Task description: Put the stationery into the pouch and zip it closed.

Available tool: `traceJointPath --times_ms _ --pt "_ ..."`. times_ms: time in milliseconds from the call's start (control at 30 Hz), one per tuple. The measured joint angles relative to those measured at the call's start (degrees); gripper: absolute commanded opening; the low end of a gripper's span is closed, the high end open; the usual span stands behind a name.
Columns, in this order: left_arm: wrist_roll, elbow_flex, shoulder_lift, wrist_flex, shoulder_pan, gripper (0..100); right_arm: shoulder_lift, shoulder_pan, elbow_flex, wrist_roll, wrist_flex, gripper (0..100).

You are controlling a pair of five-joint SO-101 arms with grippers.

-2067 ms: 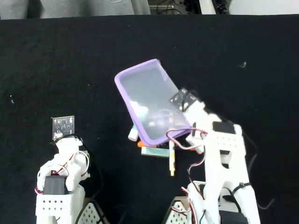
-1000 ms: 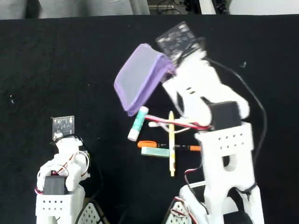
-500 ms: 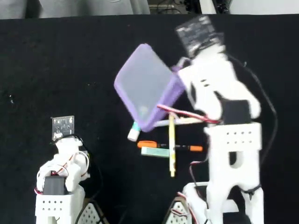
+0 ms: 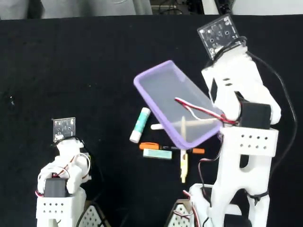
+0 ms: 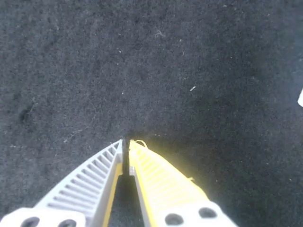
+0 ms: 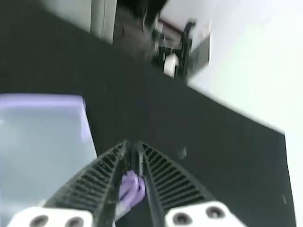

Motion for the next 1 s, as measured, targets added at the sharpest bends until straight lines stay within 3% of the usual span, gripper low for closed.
traceJointPath --times_ms 267,433,700,1000 --pt "0.0 0.0 0.0 0.0 0.0 3 0.1 14.8 10.4 10.3 -0.6 21.0" --pt "0.0 0.0 0.0 0.0 0.0 3 5.1 23.5 17.2 13.9 -4.4 23.0" --pt "0.0 0.0 0.0 0.0 0.0 3 10.5 24.7 22.8 13.9 -5.1 23.0" --pt "0.0 0.0 0.0 0.0 0.0 3 10.5 21.2 32.6 24.7 -10.2 23.0"
